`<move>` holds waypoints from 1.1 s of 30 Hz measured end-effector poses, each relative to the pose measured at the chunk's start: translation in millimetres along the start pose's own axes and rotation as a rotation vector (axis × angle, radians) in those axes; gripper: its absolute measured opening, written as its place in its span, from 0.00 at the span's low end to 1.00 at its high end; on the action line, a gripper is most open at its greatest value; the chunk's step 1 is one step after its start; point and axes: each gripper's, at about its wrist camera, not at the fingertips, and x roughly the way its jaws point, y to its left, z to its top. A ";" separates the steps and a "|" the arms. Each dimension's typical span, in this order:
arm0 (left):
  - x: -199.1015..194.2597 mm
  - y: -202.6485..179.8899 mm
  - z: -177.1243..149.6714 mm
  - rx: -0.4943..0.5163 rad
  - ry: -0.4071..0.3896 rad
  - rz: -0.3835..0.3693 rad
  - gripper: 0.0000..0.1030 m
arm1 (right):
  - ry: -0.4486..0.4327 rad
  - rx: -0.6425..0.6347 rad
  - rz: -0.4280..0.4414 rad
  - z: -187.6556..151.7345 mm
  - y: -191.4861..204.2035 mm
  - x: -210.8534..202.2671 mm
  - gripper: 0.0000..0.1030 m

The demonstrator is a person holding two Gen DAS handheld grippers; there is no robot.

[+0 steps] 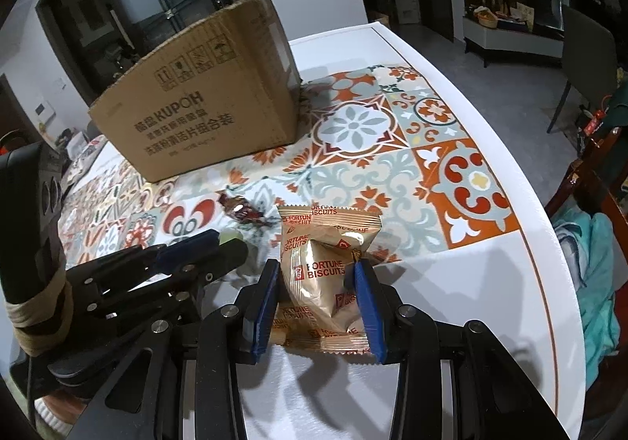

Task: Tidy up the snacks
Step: 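Grasp the pale green candy with the left tool while the right tool grasps the Fortune Biscuits packet, then carry both snacks into the box and open both tools to release them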

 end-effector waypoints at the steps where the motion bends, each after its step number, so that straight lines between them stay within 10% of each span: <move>1: -4.8 0.7 0.4 0.000 -0.009 0.001 0.24 | -0.004 -0.003 -0.001 0.5 1.5 -1.4 0.39; 33: -131.6 46.4 65.9 -0.060 -0.221 0.109 0.24 | -0.161 -0.131 0.059 83.0 85.5 -64.4 0.39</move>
